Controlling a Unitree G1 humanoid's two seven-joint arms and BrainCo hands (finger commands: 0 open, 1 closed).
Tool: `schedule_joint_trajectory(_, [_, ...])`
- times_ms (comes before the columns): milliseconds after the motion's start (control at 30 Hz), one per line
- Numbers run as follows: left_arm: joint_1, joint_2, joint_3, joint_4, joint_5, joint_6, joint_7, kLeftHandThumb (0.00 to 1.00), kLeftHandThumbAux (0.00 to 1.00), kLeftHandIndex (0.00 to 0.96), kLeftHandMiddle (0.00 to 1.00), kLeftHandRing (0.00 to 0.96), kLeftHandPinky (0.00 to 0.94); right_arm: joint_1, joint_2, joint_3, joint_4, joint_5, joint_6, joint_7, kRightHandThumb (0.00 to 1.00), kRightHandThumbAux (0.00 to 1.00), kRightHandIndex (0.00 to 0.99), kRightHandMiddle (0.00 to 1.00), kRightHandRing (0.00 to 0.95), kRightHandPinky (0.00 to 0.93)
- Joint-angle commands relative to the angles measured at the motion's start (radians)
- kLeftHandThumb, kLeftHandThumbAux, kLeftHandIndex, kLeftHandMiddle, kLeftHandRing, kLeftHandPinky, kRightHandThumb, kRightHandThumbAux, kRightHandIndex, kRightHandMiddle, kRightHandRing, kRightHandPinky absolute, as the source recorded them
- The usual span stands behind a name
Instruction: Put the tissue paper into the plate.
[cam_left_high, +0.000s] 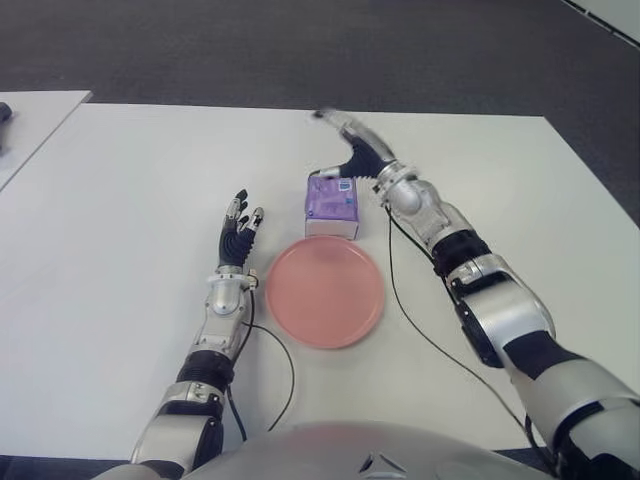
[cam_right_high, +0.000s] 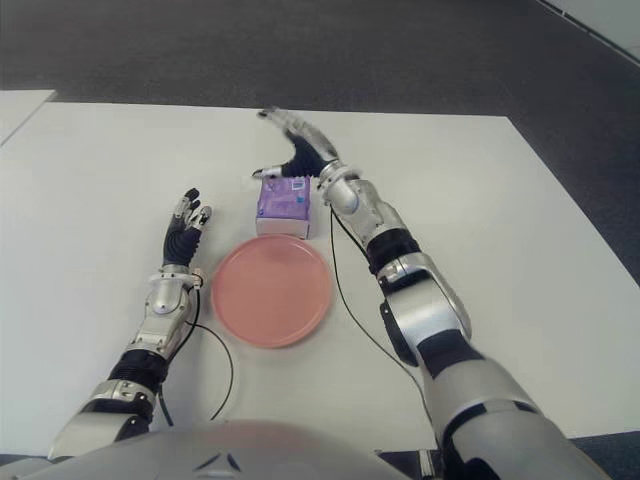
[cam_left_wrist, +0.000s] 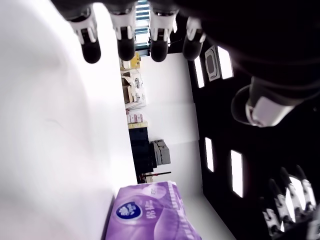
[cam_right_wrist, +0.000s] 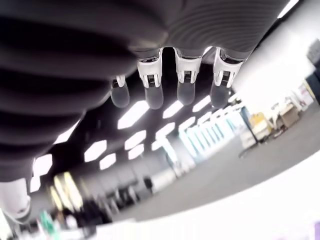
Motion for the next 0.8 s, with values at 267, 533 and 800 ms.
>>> schedule_joint_trajectory(267, [0.013, -0.01, -0.003, -0.005, 0.008, 0.008, 0.012, 0.0, 0.446, 0.0, 0.0, 0.0, 0.0, -0.042, -0.017, 0.136, 0.148, -0.135, -0.072, -0.09, 0.083, 0.513, 0.0, 0.009, 0.0, 0.005])
schedule_joint_trajectory(533, [0.016, -0.01, -0.003, -0.01, 0.008, 0.017, 0.009, 0.0, 0.457, 0.0, 0.0, 0.0, 0.0, -0.041, -0.041, 0.171, 0.185, -0.153, -0.084, -0.068, 0.061, 0.526, 0.0, 0.015, 0.0, 0.0])
schedule_joint_trajectory(800, [0.01, -0.009, -0.001, 0.002, 0.008, 0.019, 0.01, 0.0, 0.459, 0.0, 0.0, 0.0, 0.0, -0.046, -0.046, 0.213, 0.225, -0.18, -0.074, -0.078, 0.033, 0.514, 0.0, 0.011, 0.0, 0.001])
